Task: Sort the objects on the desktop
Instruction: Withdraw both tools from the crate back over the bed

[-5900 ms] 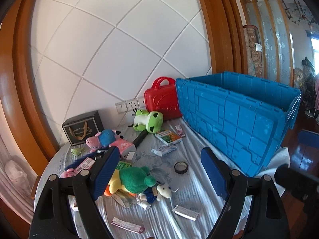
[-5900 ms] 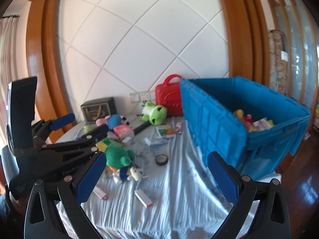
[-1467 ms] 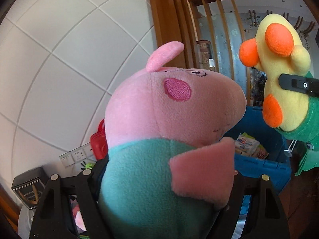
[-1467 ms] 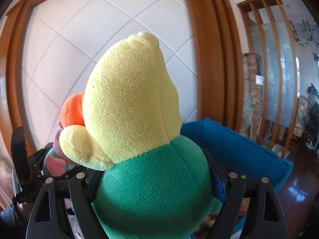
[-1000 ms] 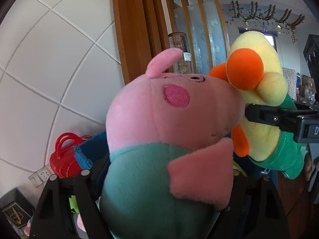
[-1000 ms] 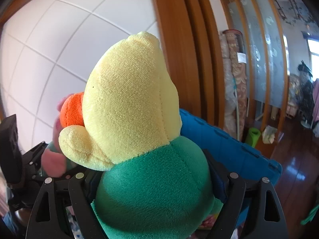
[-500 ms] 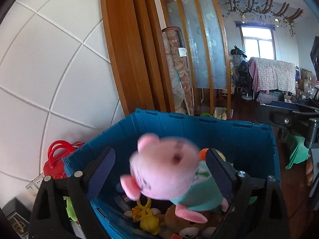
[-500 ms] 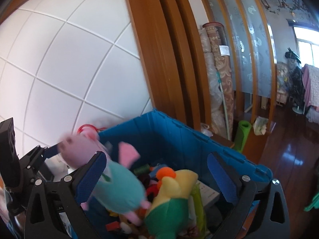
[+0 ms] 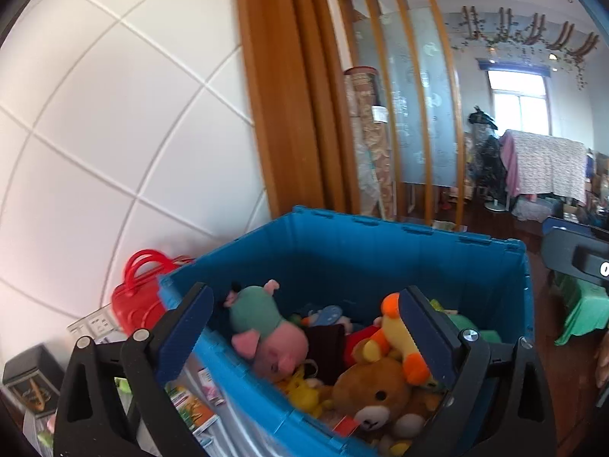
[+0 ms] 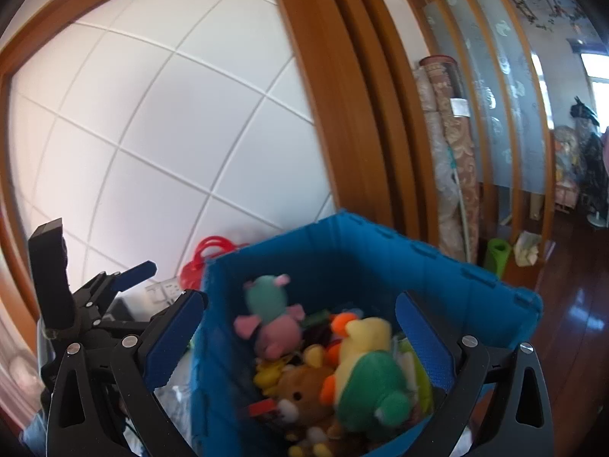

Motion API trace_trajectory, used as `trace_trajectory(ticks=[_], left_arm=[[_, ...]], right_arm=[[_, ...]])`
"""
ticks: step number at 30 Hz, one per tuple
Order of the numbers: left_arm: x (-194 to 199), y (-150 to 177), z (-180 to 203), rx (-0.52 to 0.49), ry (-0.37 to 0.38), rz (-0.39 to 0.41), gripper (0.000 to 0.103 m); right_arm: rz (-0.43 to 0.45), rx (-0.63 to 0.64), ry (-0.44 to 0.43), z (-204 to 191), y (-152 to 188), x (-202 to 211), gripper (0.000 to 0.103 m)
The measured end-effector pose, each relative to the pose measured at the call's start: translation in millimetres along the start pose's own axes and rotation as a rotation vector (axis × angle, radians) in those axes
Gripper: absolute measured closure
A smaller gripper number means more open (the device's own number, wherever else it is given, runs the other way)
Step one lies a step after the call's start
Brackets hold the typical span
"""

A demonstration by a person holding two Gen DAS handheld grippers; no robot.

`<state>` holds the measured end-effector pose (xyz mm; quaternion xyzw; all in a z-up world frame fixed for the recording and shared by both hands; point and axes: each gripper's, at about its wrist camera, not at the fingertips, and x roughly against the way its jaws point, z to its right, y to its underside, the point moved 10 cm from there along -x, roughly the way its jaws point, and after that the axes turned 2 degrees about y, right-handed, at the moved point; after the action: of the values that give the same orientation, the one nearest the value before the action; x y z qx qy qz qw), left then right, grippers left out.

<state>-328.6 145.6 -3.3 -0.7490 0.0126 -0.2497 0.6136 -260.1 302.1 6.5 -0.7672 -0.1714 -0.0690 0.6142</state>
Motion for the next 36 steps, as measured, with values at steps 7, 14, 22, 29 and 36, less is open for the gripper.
trace_trajectory(ticks=[7,14,22,29,36], left_arm=[[55.1,42.3,-59.9,0.090,-0.163,0.016,0.004],[116.8,90.1,-122.2,0.185,-0.317,0.022,0.004],[197.2,145.7,-199.0,0.211,-0.524,-0.018,0.004],[257.6,185.0,-265.3,0.248,-0.617,-0.029,0.004],[298.1,216.4,-313.5,0.249,-0.661,-0.042,0.004]], right_arm=[[0.012,0.075,-0.093,-54.4,28.5,14.6,0.000],[0.004,0.136,-0.218,-118.2,63.3,22.6,0.000],[-0.053,0.174,-0.316,-206.2,104.5,25.0,0.000],[-0.102,0.211,-0.371,-287.2,140.5,25.6,0.000],[-0.145,0.217,-0.393,-348.6,177.3,23.5,0.000]])
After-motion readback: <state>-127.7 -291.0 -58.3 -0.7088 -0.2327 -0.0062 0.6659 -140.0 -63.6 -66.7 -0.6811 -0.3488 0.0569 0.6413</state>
